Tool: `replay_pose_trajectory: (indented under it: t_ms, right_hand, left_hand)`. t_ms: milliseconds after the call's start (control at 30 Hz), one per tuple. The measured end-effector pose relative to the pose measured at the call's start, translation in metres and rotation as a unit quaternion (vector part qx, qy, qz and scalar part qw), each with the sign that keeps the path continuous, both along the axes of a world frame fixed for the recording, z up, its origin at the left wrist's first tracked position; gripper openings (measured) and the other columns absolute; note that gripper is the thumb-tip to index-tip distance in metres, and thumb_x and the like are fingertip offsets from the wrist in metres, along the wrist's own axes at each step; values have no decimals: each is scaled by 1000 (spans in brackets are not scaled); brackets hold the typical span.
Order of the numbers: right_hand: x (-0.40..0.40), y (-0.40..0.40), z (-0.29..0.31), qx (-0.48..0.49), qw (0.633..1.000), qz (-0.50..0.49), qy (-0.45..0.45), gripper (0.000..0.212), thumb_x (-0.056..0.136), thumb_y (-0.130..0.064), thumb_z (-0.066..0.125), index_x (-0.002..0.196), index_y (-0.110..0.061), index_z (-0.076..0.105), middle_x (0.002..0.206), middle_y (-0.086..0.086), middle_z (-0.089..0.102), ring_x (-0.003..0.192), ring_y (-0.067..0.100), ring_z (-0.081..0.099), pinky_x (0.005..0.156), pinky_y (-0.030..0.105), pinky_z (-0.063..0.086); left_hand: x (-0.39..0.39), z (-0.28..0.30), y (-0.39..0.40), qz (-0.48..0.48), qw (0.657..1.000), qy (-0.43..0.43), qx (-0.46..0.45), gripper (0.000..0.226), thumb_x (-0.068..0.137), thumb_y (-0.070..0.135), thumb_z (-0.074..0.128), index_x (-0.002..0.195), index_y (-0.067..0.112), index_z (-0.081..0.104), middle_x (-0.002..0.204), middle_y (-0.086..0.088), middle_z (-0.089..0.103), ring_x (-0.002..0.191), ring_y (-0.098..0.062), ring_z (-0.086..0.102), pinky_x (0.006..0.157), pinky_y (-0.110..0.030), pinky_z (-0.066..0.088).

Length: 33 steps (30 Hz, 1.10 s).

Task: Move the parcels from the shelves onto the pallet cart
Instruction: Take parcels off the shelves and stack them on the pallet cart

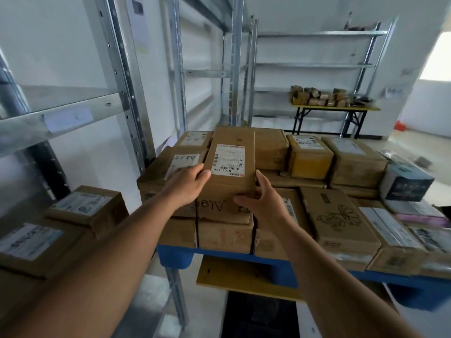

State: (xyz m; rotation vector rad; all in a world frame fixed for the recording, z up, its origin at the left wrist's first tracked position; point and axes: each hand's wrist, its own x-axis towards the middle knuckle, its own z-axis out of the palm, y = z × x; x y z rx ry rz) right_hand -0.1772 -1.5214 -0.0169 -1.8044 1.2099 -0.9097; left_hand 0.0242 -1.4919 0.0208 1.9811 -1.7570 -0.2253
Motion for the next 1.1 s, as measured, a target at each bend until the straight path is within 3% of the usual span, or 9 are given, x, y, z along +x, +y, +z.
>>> replay_pose_trajectory:
  t_ms: [67,133,200,333,467,733,967,1100]
  right_hand:
    - [2,-1,-8,-6,1000,-1,3,86,79,-36,73,146,-37,21,117,-23,50,88,-4,55,63,11,48]
    - [4,-2,-18,-4,1000,6,-6,79,79,-33,73,144,-36,29,122,-15,58,102,6,60,80,28,55]
    - [5,-3,-24,4,1000,8,-8,77,80,-31,73,144,-35,31,121,-10,61,106,9,60,87,35,55]
    - [6,-7,-24,-14,1000,0,10,73,80,-35,71,142,-34,33,120,-11,60,105,8,58,85,31,52]
    - [10,-11,-27,-20,1000,-10,7,71,82,-37,69,143,-34,33,120,-12,59,103,5,57,76,20,48]
    - [13,-13,-33,-15,1000,-19,7,71,82,-38,68,143,-38,31,115,-14,61,92,-6,57,62,9,41]
    - [14,-9,-30,-10,999,-13,28,72,84,-36,66,144,-39,26,120,-8,60,93,8,61,63,20,48]
    - [10,-4,-23,-21,998,-17,59,72,81,-34,68,142,-35,29,127,-4,55,107,17,55,83,41,55]
  left_hand:
    - [3,-7,-2,-4,1000,-6,5,56,98,48,29,140,14,39,143,-12,42,131,-29,36,109,-47,31]
    - [6,-12,-1,-11,1000,-16,-4,59,96,51,29,145,18,30,151,-9,30,139,-28,23,111,-44,22]
    - [13,-14,-1,-25,999,-27,0,65,93,58,30,147,24,24,154,-4,23,142,-26,17,113,-46,18]
    - [25,-13,1,-55,998,-11,32,77,82,69,43,146,31,24,154,3,22,141,-21,21,112,-49,24]
    - [30,-13,-1,-63,997,18,42,79,80,57,60,145,33,24,154,4,24,139,-19,26,111,-46,27]
    - [33,-14,-2,-61,997,-19,32,77,82,46,65,146,33,24,154,6,22,140,-17,20,109,-38,21]
    - [32,-11,0,-54,997,-39,49,75,84,48,62,146,34,22,155,4,20,141,-20,20,110,-39,21]
    - [25,-11,5,-41,998,-26,34,75,84,46,62,146,32,23,155,4,20,141,-19,20,111,-38,20]
